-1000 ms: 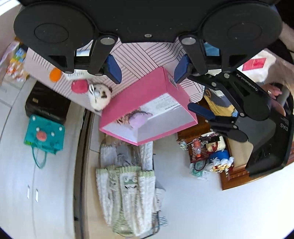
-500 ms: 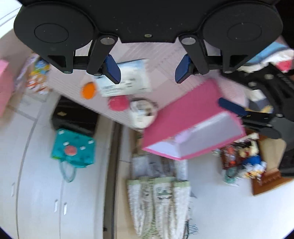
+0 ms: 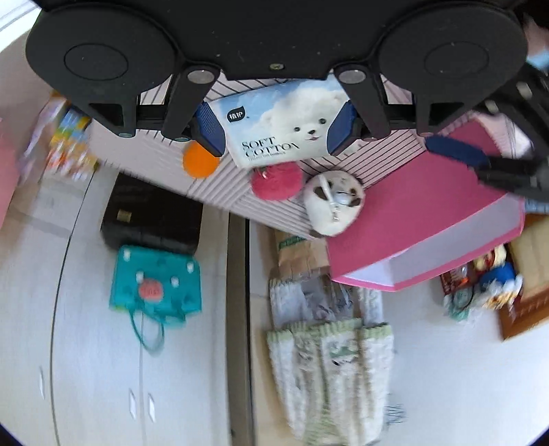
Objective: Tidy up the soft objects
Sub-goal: 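Close both grippers on the white Soft Cotton tissue pack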
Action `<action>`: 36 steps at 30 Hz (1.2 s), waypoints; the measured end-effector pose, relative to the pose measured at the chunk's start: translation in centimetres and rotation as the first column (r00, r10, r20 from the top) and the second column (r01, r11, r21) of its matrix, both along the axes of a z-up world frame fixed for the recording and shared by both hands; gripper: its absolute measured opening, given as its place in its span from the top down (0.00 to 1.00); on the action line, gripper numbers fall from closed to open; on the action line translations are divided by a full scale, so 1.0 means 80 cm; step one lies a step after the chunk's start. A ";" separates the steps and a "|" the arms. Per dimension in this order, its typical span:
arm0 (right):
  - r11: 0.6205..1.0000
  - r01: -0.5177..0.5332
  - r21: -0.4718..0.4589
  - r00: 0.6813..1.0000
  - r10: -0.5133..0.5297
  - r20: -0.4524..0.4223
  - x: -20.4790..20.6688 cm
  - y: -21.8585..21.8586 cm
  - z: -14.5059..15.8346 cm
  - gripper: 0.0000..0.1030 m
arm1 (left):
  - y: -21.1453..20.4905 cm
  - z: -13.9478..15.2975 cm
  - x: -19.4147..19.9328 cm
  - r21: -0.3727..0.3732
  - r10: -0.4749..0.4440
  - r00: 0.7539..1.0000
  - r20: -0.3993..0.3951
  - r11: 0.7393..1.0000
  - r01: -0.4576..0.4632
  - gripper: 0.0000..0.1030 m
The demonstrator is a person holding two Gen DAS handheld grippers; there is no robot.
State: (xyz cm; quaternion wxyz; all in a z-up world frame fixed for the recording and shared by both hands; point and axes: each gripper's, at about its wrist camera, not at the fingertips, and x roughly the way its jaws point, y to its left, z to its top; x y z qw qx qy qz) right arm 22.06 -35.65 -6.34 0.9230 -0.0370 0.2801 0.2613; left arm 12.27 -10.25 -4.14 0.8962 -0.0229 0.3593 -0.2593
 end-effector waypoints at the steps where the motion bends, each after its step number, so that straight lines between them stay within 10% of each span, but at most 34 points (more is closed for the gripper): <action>1: 0.999 0.018 0.028 0.999 -0.017 -0.038 0.013 -0.003 -0.005 0.32 | -0.004 -0.006 0.007 -0.002 0.009 1.000 0.003 1.000 -0.009 0.34; 12: 0.985 0.113 0.129 0.958 -0.074 -0.278 0.112 -0.019 -0.069 0.37 | -0.021 -0.059 0.058 0.000 0.124 0.989 -0.077 0.992 -0.124 0.39; 21: 0.972 0.096 0.216 0.926 -0.007 -0.378 0.092 -0.040 -0.077 0.80 | -0.017 -0.072 0.077 -0.055 0.121 0.986 -0.118 0.990 -0.128 0.56; 25: 0.984 0.075 0.161 0.923 -0.007 -0.385 0.085 -0.035 -0.070 0.76 | -0.022 -0.068 0.074 0.030 0.112 0.988 -0.103 0.994 -0.109 0.56; 36: 0.976 0.082 0.202 0.909 0.010 -0.417 0.128 -0.031 -0.081 0.55 | -0.007 -0.063 0.103 -0.041 0.156 0.964 -0.214 0.985 -0.168 0.47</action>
